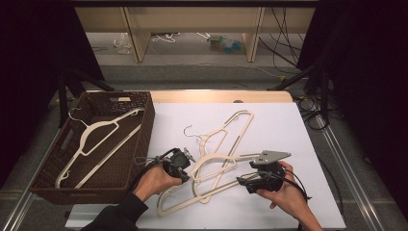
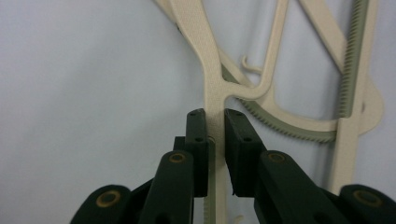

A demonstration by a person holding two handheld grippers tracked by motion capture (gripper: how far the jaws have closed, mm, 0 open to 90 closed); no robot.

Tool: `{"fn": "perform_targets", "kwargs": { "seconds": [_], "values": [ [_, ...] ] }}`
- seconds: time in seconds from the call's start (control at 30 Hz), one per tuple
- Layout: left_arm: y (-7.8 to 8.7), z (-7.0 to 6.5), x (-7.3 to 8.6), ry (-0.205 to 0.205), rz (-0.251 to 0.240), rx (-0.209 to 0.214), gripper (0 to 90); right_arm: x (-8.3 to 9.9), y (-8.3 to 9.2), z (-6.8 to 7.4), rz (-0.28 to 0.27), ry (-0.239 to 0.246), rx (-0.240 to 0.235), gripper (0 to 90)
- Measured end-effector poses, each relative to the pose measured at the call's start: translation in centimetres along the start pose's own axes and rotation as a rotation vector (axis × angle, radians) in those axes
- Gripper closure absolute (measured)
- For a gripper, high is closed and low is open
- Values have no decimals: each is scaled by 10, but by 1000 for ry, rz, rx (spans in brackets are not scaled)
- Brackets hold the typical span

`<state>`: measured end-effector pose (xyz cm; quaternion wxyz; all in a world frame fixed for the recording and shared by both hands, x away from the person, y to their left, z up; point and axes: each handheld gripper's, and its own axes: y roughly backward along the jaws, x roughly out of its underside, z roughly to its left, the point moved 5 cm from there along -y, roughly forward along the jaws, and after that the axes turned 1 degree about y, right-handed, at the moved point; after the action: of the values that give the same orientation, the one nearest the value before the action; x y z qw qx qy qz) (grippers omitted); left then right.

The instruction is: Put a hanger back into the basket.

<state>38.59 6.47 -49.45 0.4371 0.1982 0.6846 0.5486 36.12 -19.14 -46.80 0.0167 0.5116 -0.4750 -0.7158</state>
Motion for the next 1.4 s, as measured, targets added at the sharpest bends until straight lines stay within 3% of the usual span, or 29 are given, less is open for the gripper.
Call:
{"fn": "perform_targets", "kwargs": {
  "seconds": [0.27, 0.37, 0.5, 0.67, 0.77, 0.8, 0.9, 1.03, 1.07, 1.4],
  "values": [
    [15, -10, -2, -38, -60, -24, 801, -19, -4, -13, -65, 39, -11, 307],
    [17, -11, -2, -49, -59, -27, 800, -24, -11, -16, -61, 53, -10, 309],
    [18, -14, -2, -48, -76, -35, 801, -34, -35, -22, -29, 100, -22, 338],
    [22, -15, -2, -76, -74, -35, 800, -38, -56, -28, 20, 151, -25, 374],
    [23, -17, -2, -69, -84, -34, 800, -40, -60, -27, 33, 166, -38, 401],
    [24, -17, -2, -82, -79, -40, 800, -41, -64, -27, 51, 192, -53, 420],
    [24, -19, -3, -70, -91, -42, 800, -42, -72, -25, 73, 192, -55, 439],
    [25, -19, -3, -85, -84, -42, 800, -42, -81, -24, 104, 206, -68, 455],
    [24, -21, -2, -71, -88, -45, 800, -41, -85, -23, 120, 220, -77, 482],
    [25, -22, -2, -83, -92, -43, 800, -38, -91, -23, 161, 276, -106, 623]
  ]
}}
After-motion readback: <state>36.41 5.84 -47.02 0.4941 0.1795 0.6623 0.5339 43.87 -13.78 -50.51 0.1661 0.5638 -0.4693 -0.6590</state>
